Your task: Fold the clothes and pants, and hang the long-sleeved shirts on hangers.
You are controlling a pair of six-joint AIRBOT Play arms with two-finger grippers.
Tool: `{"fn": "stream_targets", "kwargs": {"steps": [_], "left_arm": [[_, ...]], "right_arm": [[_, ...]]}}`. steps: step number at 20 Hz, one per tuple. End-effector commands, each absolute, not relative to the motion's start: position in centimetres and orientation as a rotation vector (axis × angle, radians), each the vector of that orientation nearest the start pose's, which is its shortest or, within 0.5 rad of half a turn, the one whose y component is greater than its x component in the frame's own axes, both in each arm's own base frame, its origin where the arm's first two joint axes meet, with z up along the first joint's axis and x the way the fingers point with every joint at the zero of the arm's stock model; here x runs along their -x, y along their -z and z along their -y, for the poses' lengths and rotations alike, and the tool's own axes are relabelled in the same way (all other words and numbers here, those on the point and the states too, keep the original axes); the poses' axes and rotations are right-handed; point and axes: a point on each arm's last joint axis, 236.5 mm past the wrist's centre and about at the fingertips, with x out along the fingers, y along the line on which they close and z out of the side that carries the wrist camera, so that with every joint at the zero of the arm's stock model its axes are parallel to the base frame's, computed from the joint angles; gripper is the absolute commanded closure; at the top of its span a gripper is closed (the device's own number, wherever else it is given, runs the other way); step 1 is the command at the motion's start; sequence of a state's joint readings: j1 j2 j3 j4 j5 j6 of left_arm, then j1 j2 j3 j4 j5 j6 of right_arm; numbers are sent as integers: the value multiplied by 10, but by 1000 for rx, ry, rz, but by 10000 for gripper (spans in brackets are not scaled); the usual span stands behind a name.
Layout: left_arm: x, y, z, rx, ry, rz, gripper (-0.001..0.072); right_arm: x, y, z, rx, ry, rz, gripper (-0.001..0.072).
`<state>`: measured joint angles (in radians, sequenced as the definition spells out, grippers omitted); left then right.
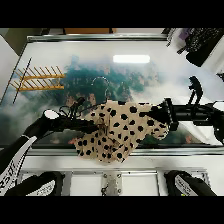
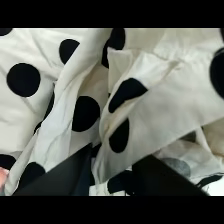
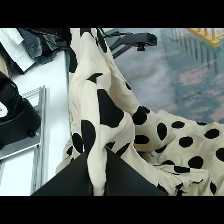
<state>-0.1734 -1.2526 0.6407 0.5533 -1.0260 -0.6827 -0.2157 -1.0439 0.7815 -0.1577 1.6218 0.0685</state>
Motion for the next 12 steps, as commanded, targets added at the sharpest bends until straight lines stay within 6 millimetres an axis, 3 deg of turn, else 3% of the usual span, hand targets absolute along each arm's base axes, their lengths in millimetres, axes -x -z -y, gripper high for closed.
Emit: {"fn": "stream_targets", "kwargs": {"steps": [1, 7, 12], "left_arm": [[-262, 57, 221, 274, 947, -1219, 699], [-272, 53, 195, 356, 896, -1230, 700], [-273, 44, 171, 271, 915, -1273, 700]], "right_arm": [[-266, -159, -180, -178, -1405, -359, 708], [-265, -159, -180, -192, -1404, -372, 708], [-266, -159, -180, -192, -1403, -372, 709]]}}
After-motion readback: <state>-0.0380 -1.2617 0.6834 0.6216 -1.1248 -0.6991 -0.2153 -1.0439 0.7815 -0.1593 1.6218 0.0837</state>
